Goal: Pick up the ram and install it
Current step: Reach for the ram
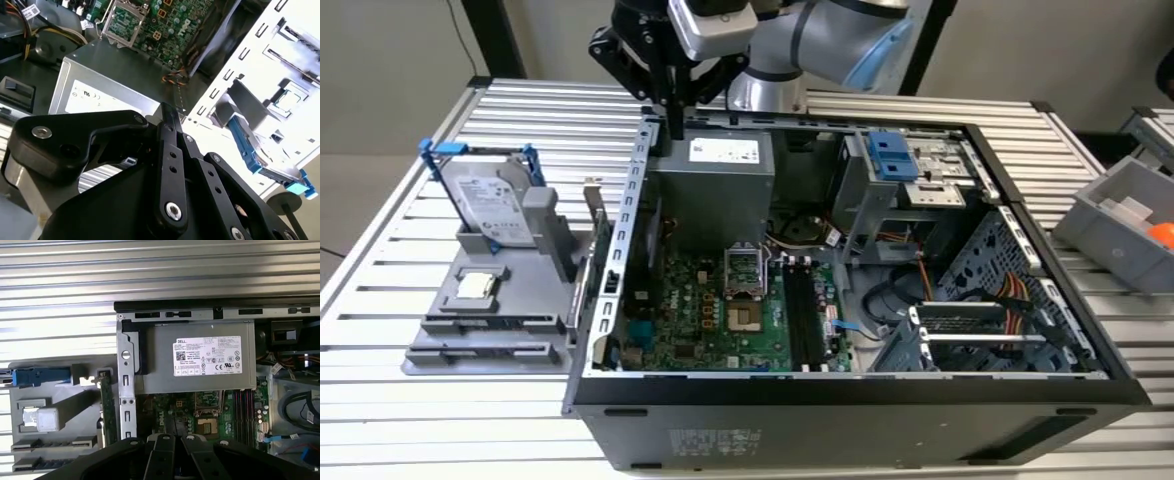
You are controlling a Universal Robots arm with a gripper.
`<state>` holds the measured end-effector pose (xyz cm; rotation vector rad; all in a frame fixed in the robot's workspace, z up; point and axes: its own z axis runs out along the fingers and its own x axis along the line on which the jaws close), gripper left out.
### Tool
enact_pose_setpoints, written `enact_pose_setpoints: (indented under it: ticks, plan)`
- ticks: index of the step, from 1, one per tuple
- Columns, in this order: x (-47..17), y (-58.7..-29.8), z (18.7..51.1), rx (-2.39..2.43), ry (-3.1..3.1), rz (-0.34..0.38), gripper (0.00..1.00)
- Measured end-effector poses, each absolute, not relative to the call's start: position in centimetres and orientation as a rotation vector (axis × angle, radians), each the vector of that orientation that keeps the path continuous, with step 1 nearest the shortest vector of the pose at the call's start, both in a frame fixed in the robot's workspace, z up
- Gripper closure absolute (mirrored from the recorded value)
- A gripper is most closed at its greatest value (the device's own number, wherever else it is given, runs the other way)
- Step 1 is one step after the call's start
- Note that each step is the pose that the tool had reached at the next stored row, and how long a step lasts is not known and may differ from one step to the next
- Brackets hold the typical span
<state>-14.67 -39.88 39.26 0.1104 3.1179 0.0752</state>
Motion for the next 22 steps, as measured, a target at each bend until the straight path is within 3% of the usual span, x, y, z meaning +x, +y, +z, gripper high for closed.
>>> enact_pose_setpoints:
  ticks: [22]
  plan:
    - [-16.7, -39.9, 39.3, 0.110, 3.118, 0.075, 1.00]
